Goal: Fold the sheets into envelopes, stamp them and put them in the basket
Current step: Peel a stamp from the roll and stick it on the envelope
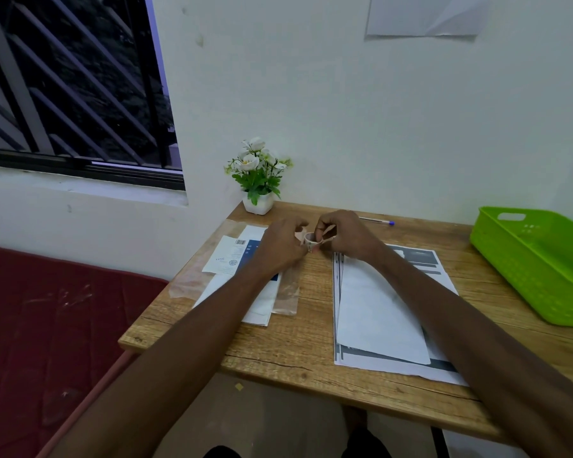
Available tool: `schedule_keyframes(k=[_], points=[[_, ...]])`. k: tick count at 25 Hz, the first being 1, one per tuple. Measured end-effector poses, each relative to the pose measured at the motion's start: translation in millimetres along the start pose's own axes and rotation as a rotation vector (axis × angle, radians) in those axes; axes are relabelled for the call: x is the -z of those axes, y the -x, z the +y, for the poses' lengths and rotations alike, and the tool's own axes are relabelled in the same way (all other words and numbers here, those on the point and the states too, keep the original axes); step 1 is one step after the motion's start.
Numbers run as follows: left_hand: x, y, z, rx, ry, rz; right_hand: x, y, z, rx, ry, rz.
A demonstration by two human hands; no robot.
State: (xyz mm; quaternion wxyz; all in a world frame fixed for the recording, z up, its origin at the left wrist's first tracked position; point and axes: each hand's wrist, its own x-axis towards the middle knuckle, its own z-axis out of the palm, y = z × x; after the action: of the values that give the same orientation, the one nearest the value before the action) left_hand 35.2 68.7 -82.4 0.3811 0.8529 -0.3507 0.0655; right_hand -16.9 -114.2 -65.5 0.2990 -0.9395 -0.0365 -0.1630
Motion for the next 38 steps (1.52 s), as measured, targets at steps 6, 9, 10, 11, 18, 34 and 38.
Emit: schedule_keyframes(k=[6, 9, 10, 11, 18, 34, 38], points=[[1, -2, -2, 0.043, 0.063, 0.070, 2, 4, 5, -0.036, -0.107, 0.029], [5, 0, -3, 0.036, 0.146, 0.071, 2, 7, 7, -0.045, -0.181, 0.069], [6, 0, -3, 0.025, 0.169, 0.072, 1, 7, 7, -0.036, -0.202, 0.076], [6, 1, -3, 0.015, 0.175, 0.069, 0, 7, 7, -0.026, -0.219, 0.077], [6, -2, -4, 0.039, 0.104, -0.046, -3, 7, 8, -0.037, -0.339, 0.037], [2, -7, -12, 0.021, 0.030, -0.070, -7, 3, 28, -0.110, -0.365, 0.017], [2, -7, -11, -0.024, 0.026, -0.098, -3, 3, 34, -0.104, -0.431, -0.032]])
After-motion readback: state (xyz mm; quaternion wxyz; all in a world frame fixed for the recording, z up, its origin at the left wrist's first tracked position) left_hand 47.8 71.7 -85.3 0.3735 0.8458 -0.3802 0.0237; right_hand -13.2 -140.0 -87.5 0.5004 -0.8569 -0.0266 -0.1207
